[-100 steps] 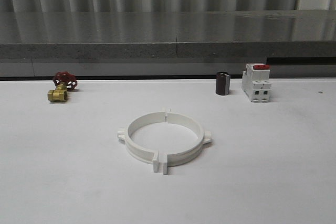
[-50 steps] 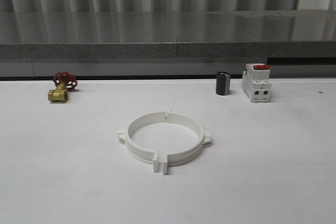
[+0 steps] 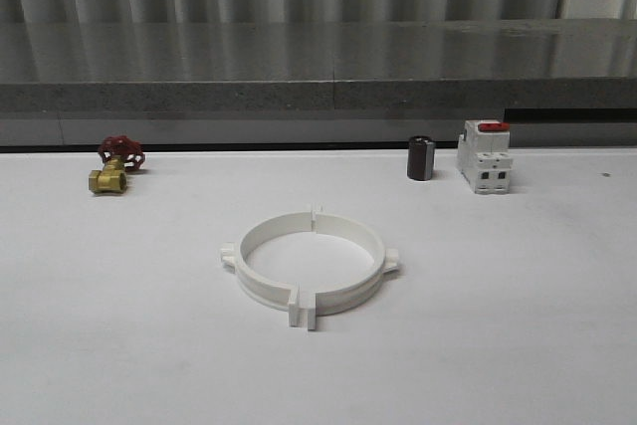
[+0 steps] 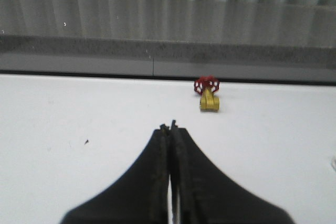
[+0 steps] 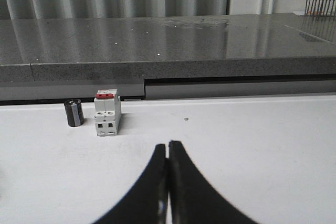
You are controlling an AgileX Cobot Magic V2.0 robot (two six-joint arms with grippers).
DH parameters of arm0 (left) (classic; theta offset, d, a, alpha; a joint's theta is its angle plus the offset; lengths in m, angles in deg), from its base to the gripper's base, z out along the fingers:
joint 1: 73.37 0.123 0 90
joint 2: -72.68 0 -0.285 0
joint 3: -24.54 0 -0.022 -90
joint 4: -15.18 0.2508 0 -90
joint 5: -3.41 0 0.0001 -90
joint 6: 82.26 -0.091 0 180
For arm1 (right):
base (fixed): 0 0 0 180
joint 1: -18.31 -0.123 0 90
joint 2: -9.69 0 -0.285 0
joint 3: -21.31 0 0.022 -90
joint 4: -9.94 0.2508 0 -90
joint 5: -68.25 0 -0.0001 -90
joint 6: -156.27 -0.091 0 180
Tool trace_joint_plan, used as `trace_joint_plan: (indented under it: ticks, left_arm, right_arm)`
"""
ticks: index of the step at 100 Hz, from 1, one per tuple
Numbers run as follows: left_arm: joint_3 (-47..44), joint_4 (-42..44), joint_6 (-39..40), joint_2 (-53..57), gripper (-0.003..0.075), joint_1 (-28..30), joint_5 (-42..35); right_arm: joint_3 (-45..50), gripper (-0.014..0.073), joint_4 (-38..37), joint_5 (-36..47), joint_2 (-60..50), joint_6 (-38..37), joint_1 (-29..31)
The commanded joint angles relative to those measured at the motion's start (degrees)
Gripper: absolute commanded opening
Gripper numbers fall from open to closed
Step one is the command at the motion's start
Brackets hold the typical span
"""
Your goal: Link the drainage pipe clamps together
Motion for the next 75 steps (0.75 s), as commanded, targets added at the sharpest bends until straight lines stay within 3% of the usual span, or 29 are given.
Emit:
trace_joint_plan:
  ticks: [1,75]
  left_arm:
    - [-2.14,-0.97,0.52,1.71,-0.002,0.35,-10.84]
    - [-1.91,-0.97,0.39,1.71,-0.002,0.35,-8.96]
  right_arm:
    - [-0.84,-0.0067,-0.57,4.08,-1.14,0.6,0.07]
    - [-0.84,-0.0067,-0.57,4.16,-1.14,0.6,0.07]
